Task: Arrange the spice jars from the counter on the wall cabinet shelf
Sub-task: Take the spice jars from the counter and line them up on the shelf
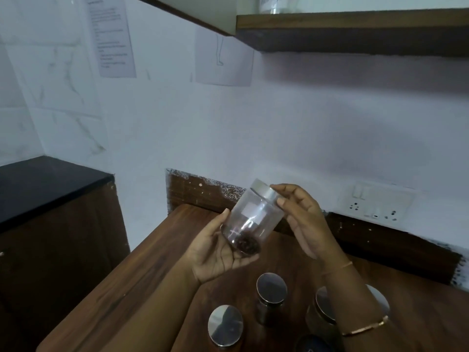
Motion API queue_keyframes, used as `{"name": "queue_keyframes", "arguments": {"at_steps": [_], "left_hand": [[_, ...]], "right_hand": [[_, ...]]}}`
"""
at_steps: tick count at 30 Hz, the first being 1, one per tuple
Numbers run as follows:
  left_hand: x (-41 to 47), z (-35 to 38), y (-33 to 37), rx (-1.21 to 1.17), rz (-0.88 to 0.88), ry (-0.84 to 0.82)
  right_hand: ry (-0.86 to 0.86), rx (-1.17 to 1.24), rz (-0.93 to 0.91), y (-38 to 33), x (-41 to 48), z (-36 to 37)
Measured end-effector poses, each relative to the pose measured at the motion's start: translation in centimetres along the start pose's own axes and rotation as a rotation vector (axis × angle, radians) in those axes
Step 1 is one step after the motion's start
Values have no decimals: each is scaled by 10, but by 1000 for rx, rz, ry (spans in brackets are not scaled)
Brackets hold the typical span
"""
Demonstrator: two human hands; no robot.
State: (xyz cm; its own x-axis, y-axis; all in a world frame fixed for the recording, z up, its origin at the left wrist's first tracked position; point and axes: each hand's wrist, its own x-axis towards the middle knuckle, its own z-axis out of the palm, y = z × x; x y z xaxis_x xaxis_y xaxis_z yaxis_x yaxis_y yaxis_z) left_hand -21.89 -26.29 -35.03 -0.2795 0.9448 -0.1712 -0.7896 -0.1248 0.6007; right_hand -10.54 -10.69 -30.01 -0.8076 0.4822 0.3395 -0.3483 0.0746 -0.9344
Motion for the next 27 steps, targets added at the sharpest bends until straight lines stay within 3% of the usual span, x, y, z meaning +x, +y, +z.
{"name": "queue_keyframes", "arguments": {"at_steps": [6, 11, 15, 20, 27], "left_hand": [[0, 41, 0, 154, 199, -61], [5, 73, -5, 495, 523, 242], [8, 86, -13, 881, 837, 476], [14, 100, -28, 1098, 1169, 605], [20, 113, -41, 1239, 1436, 742]], "right_hand": [[196, 215, -7, -17, 0, 1], [321, 197, 37, -31, -2, 5], [290, 204, 50, -41, -6, 12], [232, 253, 65, -51, -6, 20], [158, 449, 57, -59, -7, 18]]}}
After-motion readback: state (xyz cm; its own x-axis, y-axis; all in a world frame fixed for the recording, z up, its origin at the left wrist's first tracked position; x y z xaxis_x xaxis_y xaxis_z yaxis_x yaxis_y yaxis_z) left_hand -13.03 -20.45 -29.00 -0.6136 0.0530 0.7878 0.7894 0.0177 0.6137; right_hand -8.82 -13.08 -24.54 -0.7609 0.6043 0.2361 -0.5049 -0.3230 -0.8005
